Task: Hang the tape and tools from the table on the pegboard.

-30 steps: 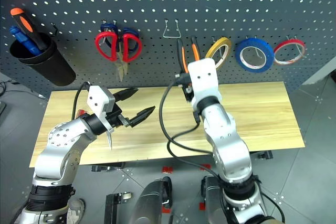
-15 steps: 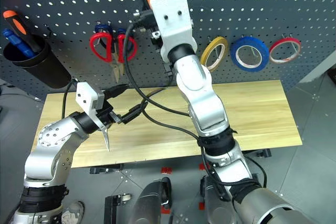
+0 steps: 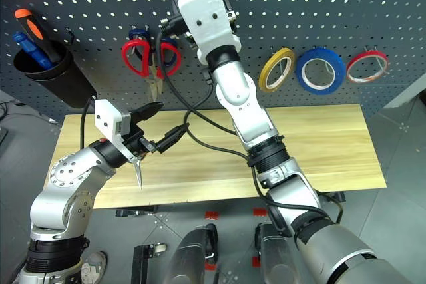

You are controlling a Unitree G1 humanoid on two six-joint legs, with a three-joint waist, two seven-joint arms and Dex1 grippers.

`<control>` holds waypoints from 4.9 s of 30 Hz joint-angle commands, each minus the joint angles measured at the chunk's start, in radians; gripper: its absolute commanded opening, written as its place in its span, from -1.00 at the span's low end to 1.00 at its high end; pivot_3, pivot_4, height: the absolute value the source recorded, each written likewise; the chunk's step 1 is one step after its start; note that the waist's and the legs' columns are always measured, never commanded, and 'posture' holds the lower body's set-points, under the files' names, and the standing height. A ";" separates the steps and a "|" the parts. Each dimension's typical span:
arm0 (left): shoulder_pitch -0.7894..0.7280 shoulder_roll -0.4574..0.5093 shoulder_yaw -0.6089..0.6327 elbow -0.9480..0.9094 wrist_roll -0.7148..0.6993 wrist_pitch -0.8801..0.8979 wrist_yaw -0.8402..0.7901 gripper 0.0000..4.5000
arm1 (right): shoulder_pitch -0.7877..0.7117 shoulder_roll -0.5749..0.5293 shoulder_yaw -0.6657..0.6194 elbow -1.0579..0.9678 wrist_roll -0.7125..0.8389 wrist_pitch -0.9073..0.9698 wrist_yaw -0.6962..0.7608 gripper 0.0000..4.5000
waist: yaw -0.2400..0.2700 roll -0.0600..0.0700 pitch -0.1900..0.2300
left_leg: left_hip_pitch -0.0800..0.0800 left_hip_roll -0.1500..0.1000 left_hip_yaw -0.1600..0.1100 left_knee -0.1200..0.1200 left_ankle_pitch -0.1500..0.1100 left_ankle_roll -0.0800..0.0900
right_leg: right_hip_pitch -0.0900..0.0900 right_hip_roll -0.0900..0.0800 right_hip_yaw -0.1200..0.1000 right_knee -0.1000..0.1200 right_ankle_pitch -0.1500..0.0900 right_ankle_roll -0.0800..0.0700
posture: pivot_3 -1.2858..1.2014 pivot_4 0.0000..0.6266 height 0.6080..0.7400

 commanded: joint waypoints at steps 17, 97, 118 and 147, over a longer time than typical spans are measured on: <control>-0.040 -0.012 0.016 -0.004 -0.004 -0.007 0.028 1.00 | -0.068 0.030 0.001 0.084 -0.051 -0.153 -0.042 0.19 | 0.008 0.000 0.000 | 0.000 0.001 0.001 0.000 0.000 0.000 | 0.000 0.000 0.000 0.002 0.000 0.000 | 0.09 0.05 1.00; 0.026 -0.201 -0.074 0.048 0.392 0.536 0.547 1.00 | 0.765 -0.262 0.193 -1.128 0.453 1.205 0.623 0.99 | 0.011 -0.001 0.000 | 0.001 0.001 -0.006 0.001 0.000 0.001 | 0.005 0.000 -0.004 -0.001 0.000 0.000 | 0.00 0.16 1.00; -0.065 -0.214 0.197 0.258 0.309 0.629 0.583 1.00 | 0.531 -0.308 0.316 -1.095 0.523 1.306 0.675 0.99 | 0.013 -0.002 0.001 | -0.001 0.000 -0.009 0.000 0.000 0.001 | 0.005 0.000 -0.010 -0.004 0.000 0.000 | -0.01 0.19 1.00; -0.219 -0.303 0.350 0.542 0.221 0.667 0.684 -0.64 | 0.433 -0.381 0.323 -1.040 0.509 1.275 0.698 1.00 | 0.007 -0.003 0.001 | -0.003 -0.001 -0.015 0.001 0.000 0.001 | 0.006 -0.001 -0.015 -0.004 0.000 0.000 | -0.04 0.21 1.00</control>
